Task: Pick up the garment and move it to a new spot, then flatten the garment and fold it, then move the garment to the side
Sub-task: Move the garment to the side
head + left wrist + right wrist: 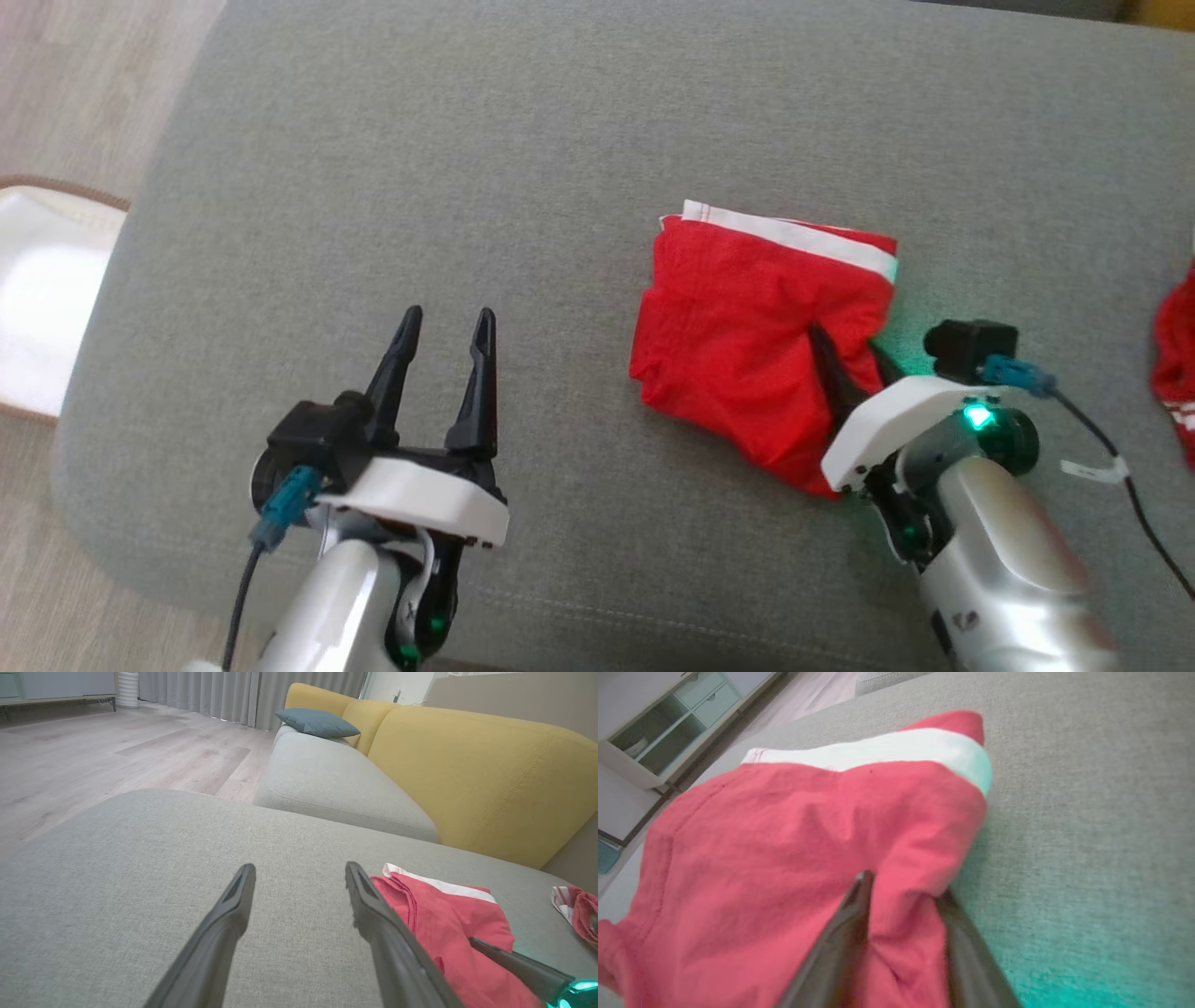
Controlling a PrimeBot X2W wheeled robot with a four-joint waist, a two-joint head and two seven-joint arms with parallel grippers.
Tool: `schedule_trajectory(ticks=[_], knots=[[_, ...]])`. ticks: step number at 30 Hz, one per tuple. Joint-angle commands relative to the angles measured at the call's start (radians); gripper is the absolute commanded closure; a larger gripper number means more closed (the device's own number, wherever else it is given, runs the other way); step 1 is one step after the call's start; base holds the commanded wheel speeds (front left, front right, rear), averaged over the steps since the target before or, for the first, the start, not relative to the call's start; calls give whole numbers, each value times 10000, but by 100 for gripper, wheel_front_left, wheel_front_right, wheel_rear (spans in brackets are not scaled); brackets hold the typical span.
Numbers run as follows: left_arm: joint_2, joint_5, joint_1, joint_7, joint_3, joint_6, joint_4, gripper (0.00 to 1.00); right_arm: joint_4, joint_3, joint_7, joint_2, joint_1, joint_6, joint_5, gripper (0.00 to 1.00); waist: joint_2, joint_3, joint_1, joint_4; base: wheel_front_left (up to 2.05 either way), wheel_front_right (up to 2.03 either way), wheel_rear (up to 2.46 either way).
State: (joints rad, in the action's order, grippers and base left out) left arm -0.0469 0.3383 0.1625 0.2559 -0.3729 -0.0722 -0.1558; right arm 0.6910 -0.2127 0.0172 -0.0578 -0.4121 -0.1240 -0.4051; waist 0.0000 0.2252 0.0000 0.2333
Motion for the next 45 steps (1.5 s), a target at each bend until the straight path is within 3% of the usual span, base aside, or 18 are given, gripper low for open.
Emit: schedule_trajectory(ticks=[1, 8, 13, 17, 24, 30, 36, 45], knots=[[-33, 22, 420, 59, 348, -70, 354, 0, -4, -345, -23, 74, -40, -67, 115, 100, 0, -51, 0, -99, 0, 0, 0], [-33, -91, 389, 59, 391, 5, 317, 0, 33, -1006, -665, -449, -418, -67, 1069, 100, 0, -442, 0, -735, 0, 0, 0], [-33, -247, 447, 59, 419, 25, 419, 0, -403, -1791, -771, -1313, -748, -67, 1630, 100, 0, -629, 0, -1416, 0, 0, 0], [-33, -293, 485, 59, 471, 29, 539, 0, -1009, -2520, -485, -2438, -1115, -67, 1694, 100, 0, -558, 0, -2019, 0, 0, 0], [-33, -475, 791, 59, 536, 144, 522, 0, -1782, -3468, -1, -5112, -2029, -67, 1060, 100, 0, 33, 0, -2886, 0, 0, 0], [-33, -531, 1236, 59, 403, 203, 537, 0, -1571, -3904, 364, -6988, -2890, -67, 852, 100, 0, 656, 0, -3179, 0, 0, 0], [-33, -571, 1492, 59, 432, 252, 539, 0, -1039, -3515, 704, -7429, -3421, -67, 782, 100, 0, 1141, 0, -3182, 0, 0, 0], [-33, -753, 1763, 59, 874, 457, 363, 0, 38, -2177, 973, -7077, -3636, -67, 2670, 100, 0, 1189, 0, -3139, 0, 0, 0]])
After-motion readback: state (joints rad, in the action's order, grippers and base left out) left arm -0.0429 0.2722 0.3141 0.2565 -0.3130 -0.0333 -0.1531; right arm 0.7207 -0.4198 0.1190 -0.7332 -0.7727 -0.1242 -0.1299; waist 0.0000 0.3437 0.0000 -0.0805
